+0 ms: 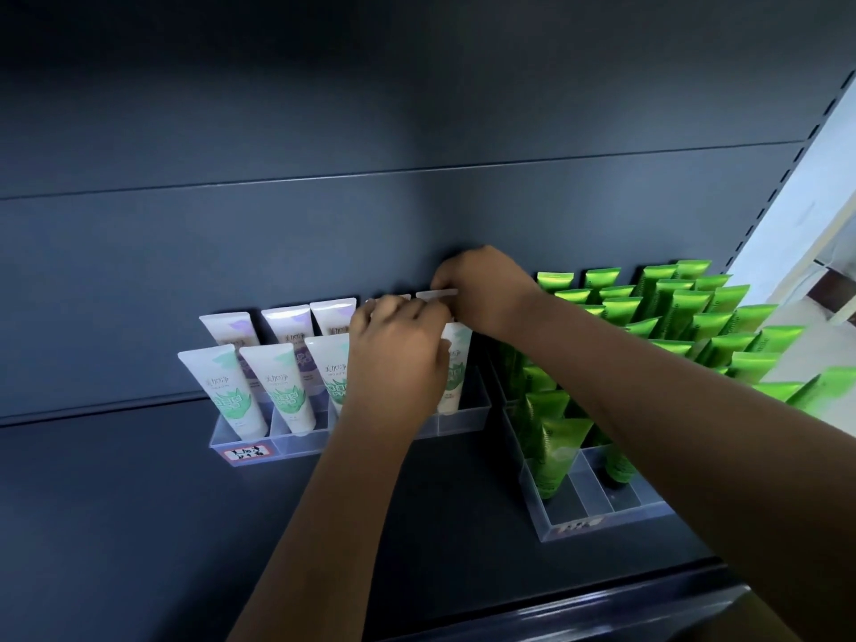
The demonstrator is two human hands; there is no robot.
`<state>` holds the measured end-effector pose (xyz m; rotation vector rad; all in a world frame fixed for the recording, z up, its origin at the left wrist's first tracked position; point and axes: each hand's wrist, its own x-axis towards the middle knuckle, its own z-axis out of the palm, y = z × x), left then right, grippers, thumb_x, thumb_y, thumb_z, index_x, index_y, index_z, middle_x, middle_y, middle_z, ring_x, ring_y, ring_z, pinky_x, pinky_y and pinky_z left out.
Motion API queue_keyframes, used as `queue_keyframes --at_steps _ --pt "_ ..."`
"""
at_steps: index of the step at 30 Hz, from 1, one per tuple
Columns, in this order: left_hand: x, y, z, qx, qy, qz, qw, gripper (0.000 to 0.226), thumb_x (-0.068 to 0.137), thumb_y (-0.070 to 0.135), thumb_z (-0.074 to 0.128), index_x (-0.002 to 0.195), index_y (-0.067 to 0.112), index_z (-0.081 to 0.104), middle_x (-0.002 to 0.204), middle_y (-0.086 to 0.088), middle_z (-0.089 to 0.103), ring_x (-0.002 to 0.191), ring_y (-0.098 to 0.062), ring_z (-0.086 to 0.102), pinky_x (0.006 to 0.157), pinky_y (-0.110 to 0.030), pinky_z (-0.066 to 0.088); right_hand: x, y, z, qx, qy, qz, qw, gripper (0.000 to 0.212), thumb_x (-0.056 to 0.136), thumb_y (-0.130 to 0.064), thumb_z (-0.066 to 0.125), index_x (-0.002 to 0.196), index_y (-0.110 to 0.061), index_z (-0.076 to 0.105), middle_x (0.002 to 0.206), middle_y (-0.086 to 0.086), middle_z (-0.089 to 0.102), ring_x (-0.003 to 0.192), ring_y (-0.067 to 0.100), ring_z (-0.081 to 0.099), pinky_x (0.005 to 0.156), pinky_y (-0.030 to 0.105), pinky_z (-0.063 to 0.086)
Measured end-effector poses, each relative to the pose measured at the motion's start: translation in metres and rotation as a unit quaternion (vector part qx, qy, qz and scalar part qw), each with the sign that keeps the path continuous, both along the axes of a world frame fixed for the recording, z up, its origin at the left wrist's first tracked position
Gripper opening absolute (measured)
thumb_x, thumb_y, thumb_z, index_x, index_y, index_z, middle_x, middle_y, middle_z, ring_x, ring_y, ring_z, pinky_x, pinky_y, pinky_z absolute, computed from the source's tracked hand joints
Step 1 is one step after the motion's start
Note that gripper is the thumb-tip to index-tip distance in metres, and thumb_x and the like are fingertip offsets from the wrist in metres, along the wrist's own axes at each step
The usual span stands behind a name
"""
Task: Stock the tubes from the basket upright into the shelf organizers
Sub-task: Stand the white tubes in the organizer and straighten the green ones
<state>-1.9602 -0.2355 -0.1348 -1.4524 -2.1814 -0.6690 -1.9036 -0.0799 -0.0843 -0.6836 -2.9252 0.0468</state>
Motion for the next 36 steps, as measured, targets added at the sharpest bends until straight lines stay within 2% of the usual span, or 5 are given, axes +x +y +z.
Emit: queue_keyframes --at_steps 8,12,19,29,36 --pt "0.002 -0.012 0.008 0.030 -0.005 0.018 0.999 0.025 0.090 0.036 0.060 0.103 0.018 0.069 0.098 -0.001 0.070 0.103 -0.029 0.061 0.110 -0.048 0.040 0.028 -0.014 0.012 0.055 0.076 -0.027 0.995 0.017 0.091 -0.030 0.055 0.081 -0.017 0.056 0.094 0.012 0.067 0.090 0.036 0.062 0.065 0.033 0.044" --pt "0.009 -0.022 0.012 0.064 -0.020 0.058 0.996 0.040 0.097 0.042 0.054 0.116 0.010 0.069 0.119 -0.007 0.071 0.132 -0.032 0.053 0.113 -0.051 0.038 0.058 -0.029 0.018 0.073 0.131 -0.032 0.988 0.031 0.095 -0.039 0.051 0.106 -0.013 0.064 0.106 0.011 0.066 0.096 0.037 0.063 0.072 0.039 0.054" --pt "0.046 -0.036 0.029 0.066 -0.022 0.073 0.995 0.055 0.100 0.049 0.045 0.133 0.009 0.063 0.141 -0.008 0.061 0.142 -0.031 0.045 0.120 -0.049 0.030 0.131 -0.058 0.014 0.048 0.217 -0.029 0.975 0.051 0.096 -0.048 0.047 0.130 -0.013 0.063 0.122 0.009 0.068 0.108 0.034 0.064 0.083 0.040 0.055" --pt "0.104 -0.057 0.026 -0.008 -0.003 0.058 0.998 0.065 0.098 0.055 0.033 0.135 0.010 0.061 0.141 -0.009 0.061 0.143 -0.033 0.043 0.119 -0.051 0.031 0.191 -0.077 -0.005 -0.006 0.305 -0.007 0.952 0.044 0.098 -0.039 0.052 0.128 -0.011 0.066 0.125 0.010 0.068 0.121 0.030 0.060 0.093 0.041 0.053" --pt "0.135 -0.056 0.027 0.024 -0.077 -0.015 0.997 0.047 0.096 0.050 0.049 0.119 0.014 0.068 0.115 -0.005 0.070 0.117 -0.028 0.058 0.098 -0.038 0.047 0.203 -0.071 -0.010 -0.068 0.311 0.024 0.948 0.032 0.094 -0.027 0.062 0.120 -0.012 0.073 0.119 0.006 0.072 0.114 0.022 0.064 0.098 0.035 0.050"
